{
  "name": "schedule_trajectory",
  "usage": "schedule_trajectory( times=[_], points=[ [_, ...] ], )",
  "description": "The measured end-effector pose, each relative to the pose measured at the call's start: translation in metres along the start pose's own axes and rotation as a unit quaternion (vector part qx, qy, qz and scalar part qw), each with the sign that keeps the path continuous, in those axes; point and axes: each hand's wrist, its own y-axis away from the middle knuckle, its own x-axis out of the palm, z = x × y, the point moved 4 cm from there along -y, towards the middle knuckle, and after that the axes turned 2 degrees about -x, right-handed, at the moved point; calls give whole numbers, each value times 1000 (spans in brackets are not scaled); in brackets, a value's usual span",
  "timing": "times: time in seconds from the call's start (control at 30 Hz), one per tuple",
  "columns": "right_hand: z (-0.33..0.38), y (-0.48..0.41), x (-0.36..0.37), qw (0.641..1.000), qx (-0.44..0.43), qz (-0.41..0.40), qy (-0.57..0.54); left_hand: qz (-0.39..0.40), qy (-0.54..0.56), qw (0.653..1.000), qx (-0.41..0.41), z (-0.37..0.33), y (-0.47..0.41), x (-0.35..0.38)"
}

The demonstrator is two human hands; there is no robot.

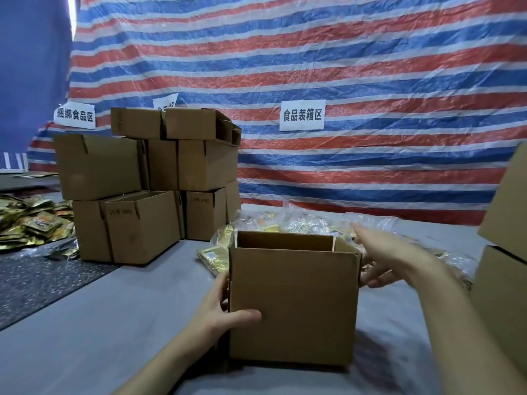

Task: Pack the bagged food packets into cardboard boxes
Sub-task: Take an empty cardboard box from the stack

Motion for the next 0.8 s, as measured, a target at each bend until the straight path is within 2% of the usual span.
schedule_trajectory(
  times=[0.1, 0.17, 0.27, 0.37, 0.53, 0.67, 0.8],
  points=[
    [-36, -28, 13, 1000, 6, -8, 21, -22, 0, 1000, 5, 1, 0, -4],
    [-58, -41, 33, 997, 22, 26, 69, -28, -9, 1000, 10, 0, -1, -4],
    [-74, -62, 68, 997, 4, 65, 49, -26, -10, 1000, 12, 0, -2, -4],
    [-78, -75, 84, 997, -47, 35, 40, -27, -9, 1000, 9, 1, -3, -4],
    [-84, -79, 79, 998, -47, -6, 29, -24, -10, 999, 19, 2, -4, -5],
    [-84, -78, 67, 999, -17, -27, 10, -20, -9, 999, 25, 3, -5, -6],
    [-88, -73, 61, 998, 30, 29, -37, -22, 3, 1000, 19, 5, -6, -7]
  ],
)
